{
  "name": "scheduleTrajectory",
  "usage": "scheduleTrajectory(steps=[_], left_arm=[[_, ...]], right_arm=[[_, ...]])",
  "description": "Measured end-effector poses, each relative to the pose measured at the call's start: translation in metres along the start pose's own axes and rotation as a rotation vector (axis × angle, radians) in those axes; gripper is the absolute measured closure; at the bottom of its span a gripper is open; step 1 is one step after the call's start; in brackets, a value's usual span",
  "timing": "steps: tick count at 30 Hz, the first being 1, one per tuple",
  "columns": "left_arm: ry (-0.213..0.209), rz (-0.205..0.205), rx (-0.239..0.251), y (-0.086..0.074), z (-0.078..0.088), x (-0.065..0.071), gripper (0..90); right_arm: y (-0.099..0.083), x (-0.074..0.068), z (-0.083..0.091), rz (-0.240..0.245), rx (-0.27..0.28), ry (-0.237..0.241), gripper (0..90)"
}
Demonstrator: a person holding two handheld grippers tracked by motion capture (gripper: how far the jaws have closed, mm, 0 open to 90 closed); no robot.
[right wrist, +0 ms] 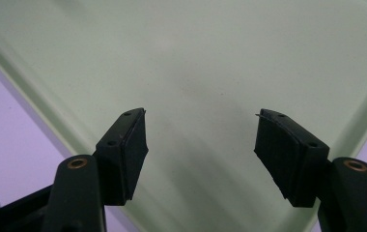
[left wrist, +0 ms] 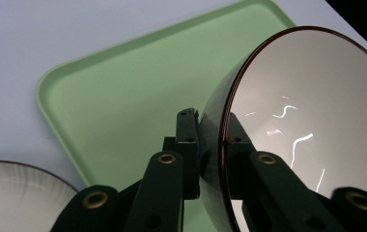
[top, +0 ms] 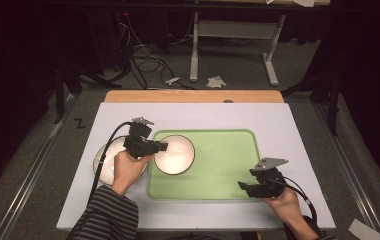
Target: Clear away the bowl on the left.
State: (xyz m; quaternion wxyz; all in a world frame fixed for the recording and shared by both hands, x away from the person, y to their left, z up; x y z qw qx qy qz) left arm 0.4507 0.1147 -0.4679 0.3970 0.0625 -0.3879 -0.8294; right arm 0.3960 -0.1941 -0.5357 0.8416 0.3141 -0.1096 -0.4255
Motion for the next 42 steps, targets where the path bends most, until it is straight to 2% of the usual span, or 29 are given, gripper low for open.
scheduleTrajectory(steps=[4, 7, 10, 14, 16, 18, 22, 23, 25, 26, 28, 30, 34, 38, 42], left_arm=[[-0.002, -0.002, -0.005, 0.002, -0.006, 0.001, 82.1], [0.018, -0.025, -0.026, 0.003, -0.012, 0.003, 82.1], [0.001, -0.037, -0.041, 0.008, -0.025, 0.006, 82.1], [-0.008, -0.039, -0.039, 0.013, -0.033, 0.011, 82.1], [-0.022, -0.038, -0.056, 0.014, -0.039, 0.013, 82.1], [-0.017, -0.043, -0.072, 0.016, -0.043, 0.013, 82.1], [-0.022, -0.051, -0.096, 0.023, -0.06, 0.016, 82.0], [-0.022, -0.051, -0.096, 0.023, -0.06, 0.016, 82.0], [-0.021, -0.061, -0.108, 0.026, -0.069, 0.019, 82.0], [-0.005, -0.082, -0.122, 0.03, -0.076, 0.02, 82.0], [-0.004, -0.088, -0.127, 0.033, -0.079, 0.021, 82.0], [-0.019, -0.073, -0.128, 0.039, -0.085, 0.021, 82.0], [-0.011, -0.051, -0.127, 0.045, -0.094, 0.016, 82.1], [-0.003, -0.015, -0.155, 0.04, -0.106, 0.006, 82.1], [-0.006, 0.011, -0.176, 0.035, -0.118, -0.002, 82.0]], right_arm=[[-0.001, 0.0, -0.001, -0.003, 0.0, 0.002, 37.1], [0.0, -0.001, -0.001, 0.001, -0.004, 0.0, 37.2], [-0.001, -0.001, 0.001, 0.006, 0.004, -0.005, 37.2], [0.0, 0.001, 0.004, 0.0, 0.021, -0.004, 37.2], [0.001, 0.002, 0.005, -0.005, 0.025, -0.004, 37.1], [0.002, 0.003, 0.006, -0.006, 0.031, 0.001, 37.2], [-0.001, 0.0, 0.003, 0.002, 0.016, 0.011, 37.1], [-0.001, 0.0, 0.002, 0.001, 0.013, 0.011, 37.1], [0.0, 0.0, 0.001, 0.004, 0.016, 0.013, 37.1], [0.0, 0.0, -0.001, -0.001, 0.007, 0.013, 37.1], [0.0, 0.001, -0.001, 0.003, 0.005, 0.011, 37.1], [0.0, 0.0, 0.0, 0.002, 0.008, 0.009, 37.1], [-0.001, -0.001, 0.0, 0.001, 0.007, 0.017, 37.1], [-0.002, -0.001, -0.001, 0.016, -0.002, 0.02, 37.0], [0.0, 0.001, 0.0, 0.006, 0.016, 0.018, 37.0]])
Point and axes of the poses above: each handheld gripper's, and its own axes: z roughly backward along the jaws, y roughly out of its top, x roughly to its right, the point moved 8 cm from there along -z, roughly forward along the jaws, and after that the axes turned 10 degrees about -z, right-handed, at the moved point
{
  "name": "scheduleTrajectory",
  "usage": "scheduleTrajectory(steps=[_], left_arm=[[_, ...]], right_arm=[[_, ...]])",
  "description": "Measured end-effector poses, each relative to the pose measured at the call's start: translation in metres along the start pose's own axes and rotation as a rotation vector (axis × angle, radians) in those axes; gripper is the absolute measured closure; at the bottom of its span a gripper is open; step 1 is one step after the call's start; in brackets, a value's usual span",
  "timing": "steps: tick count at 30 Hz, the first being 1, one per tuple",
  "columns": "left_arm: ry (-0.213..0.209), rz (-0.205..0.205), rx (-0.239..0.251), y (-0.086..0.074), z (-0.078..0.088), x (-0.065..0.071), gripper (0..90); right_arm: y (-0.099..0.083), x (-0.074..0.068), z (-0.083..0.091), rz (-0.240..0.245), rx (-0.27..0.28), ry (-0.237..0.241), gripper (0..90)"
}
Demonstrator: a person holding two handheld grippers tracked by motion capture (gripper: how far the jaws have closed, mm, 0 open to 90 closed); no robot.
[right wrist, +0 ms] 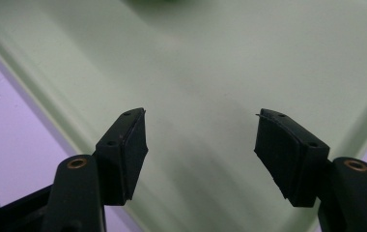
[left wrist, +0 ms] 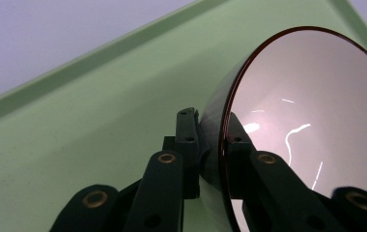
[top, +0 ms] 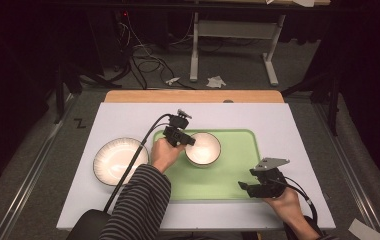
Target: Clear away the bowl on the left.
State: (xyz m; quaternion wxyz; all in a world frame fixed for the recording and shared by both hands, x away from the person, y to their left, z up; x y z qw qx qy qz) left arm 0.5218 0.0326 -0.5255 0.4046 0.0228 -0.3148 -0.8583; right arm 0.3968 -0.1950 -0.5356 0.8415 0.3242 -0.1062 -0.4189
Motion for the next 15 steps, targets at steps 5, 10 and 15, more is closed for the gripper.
scheduleTrajectory(steps=[5, 10, 15], left_arm=[[-0.004, 0.047, 0.002, 0.0, -0.009, -0.008, 81.9], [0.015, 0.047, 0.004, 0.0, -0.01, -0.008, 81.7], [0.023, 0.049, 0.007, -0.002, -0.016, -0.009, 82.0]], right_arm=[[0.0, 0.006, -0.001, -0.035, 0.0, -0.004, 37.1], [-0.001, 0.003, -0.001, -0.021, -0.013, -0.01, 37.1], [-0.001, 0.003, -0.003, -0.021, -0.018, -0.006, 37.1]])
Point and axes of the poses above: each handheld gripper's, and its own axes: z roughly backward along the jaws, y roughly out of its top, x roughly to its right, the point moved 8 cm from there along -z, roughly forward along the jaws, and after that the axes turned 10 degrees about -z, right-handed, at the moved point
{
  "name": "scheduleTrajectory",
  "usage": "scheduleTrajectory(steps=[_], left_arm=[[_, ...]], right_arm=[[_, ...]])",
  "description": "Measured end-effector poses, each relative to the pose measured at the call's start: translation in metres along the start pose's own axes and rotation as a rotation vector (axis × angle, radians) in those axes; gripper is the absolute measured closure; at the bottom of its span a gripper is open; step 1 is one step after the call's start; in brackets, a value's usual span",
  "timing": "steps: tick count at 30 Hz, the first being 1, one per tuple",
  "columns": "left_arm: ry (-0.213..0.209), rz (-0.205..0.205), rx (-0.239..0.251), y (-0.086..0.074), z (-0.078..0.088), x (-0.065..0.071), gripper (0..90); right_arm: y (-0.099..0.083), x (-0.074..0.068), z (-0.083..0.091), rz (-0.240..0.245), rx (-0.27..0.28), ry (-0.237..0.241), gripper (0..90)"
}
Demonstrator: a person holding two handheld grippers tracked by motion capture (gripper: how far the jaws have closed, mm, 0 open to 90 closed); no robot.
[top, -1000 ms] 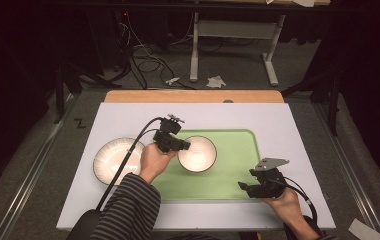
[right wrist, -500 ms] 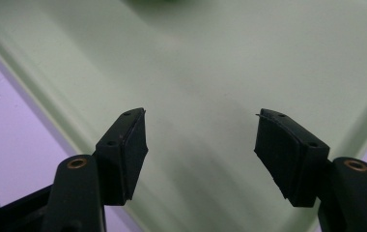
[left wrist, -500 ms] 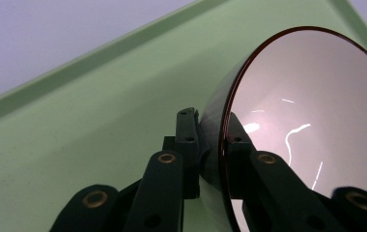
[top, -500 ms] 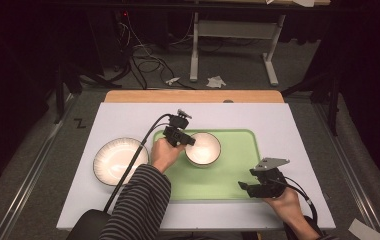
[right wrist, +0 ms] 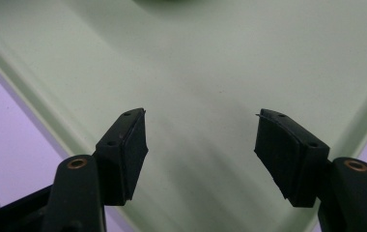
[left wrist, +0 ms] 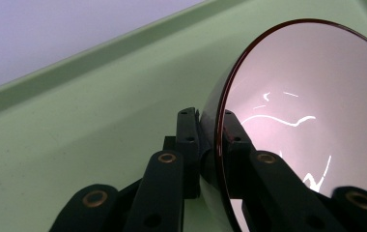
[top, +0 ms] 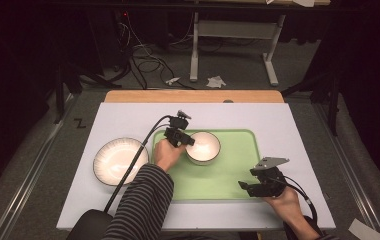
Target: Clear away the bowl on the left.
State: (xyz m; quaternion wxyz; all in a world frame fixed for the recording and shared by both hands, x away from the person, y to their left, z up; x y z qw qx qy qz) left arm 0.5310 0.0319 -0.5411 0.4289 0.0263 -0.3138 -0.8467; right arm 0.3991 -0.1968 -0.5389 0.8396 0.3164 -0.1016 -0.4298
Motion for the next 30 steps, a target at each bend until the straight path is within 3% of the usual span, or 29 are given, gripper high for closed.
scheduleTrajectory(steps=[8, 14, 17, 22, 30], left_arm=[[-0.002, -0.016, 0.005, -0.002, -0.005, 0.003, 77.9], [0.054, -0.043, 0.06, 0.0, 0.011, 0.001, 49.2], [0.085, -0.072, 0.078, 0.001, 0.02, 0.0, 40.9], [0.083, -0.105, 0.105, 0.003, 0.031, 0.005, 36.5], [0.08, -0.112, 0.122, 0.002, 0.048, 0.001, 34.7]], right_arm=[[-0.001, 0.0, 0.0, -0.005, -0.008, 0.0, 37.0], [-0.001, -0.001, -0.001, 0.006, -0.007, 0.005, 37.0], [-0.002, -0.001, -0.001, -0.003, -0.015, 0.003, 36.8], [-0.001, -0.001, -0.002, 0.001, -0.014, 0.0, 36.8], [-0.002, -0.001, -0.004, -0.001, -0.022, 0.001, 36.7]])
Point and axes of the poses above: each handheld gripper's, and its own axes: z roughly backward along the jaws, y roughly out of its top, x roughly to its right, the point moved 8 cm from there along -z, roughly forward along the jaws, and after that the axes turned 10 degrees about -z, right-handed, at the moved point
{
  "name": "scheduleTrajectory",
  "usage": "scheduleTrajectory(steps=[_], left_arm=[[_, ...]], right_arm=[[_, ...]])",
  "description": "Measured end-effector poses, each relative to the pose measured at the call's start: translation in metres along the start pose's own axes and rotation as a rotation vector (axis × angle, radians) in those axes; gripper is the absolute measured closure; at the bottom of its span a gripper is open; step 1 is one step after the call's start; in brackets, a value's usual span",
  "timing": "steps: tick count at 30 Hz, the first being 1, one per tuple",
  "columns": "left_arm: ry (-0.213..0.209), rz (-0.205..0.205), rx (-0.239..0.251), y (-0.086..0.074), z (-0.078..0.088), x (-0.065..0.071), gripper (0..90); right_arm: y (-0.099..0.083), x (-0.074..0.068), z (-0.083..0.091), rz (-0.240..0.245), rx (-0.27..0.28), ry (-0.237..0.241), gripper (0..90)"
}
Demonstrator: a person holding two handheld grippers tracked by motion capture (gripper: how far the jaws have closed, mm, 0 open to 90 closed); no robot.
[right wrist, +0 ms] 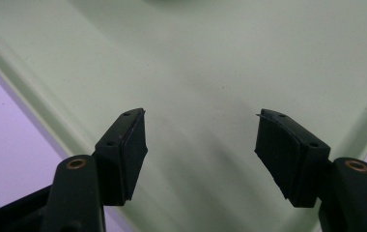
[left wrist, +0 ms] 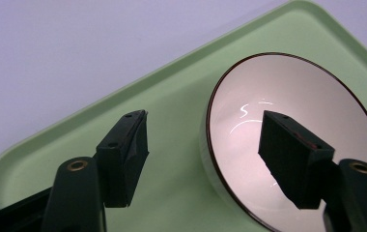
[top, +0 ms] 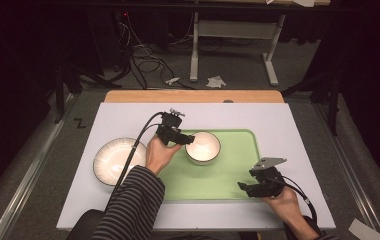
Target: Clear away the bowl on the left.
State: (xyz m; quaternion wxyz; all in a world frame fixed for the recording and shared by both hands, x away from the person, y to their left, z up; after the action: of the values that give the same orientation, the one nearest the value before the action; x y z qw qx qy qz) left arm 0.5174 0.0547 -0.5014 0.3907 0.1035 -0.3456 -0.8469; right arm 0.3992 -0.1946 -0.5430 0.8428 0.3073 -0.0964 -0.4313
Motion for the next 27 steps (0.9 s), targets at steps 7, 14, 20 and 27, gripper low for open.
scheduleTrajectory(steps=[7, 14, 20, 27], left_arm=[[-0.007, 0.019, 0.026, -0.003, 0.016, -0.006, 33.7], [-0.02, 0.023, 0.02, -0.01, 0.027, -0.008, 32.6], [-0.016, 0.038, 0.036, -0.014, 0.039, -0.013, 30.8], [-0.019, 0.073, 0.076, -0.021, 0.059, -0.016, 30.2]], right_arm=[[0.0, 0.0, 0.0, -0.004, -0.003, -0.004, 36.7], [0.0, -0.001, 0.0, 0.001, -0.003, -0.002, 36.7], [0.0, 0.0, -0.001, -0.009, -0.011, -0.001, 36.7], [0.0, 0.0, -0.001, -0.005, -0.004, 0.003, 36.7]])
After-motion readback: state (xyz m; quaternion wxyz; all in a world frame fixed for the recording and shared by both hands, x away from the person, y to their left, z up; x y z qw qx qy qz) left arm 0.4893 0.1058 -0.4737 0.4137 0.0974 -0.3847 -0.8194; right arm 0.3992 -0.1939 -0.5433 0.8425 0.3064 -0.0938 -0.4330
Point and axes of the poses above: each handheld gripper's, and its own axes: z roughly backward along the jaws, y roughly out of its top, x roughly to its right, the point moved 8 cm from there along -z, roughly forward along the jaws, and after that the axes turned 10 degrees about -z, right-handed, at the moved point
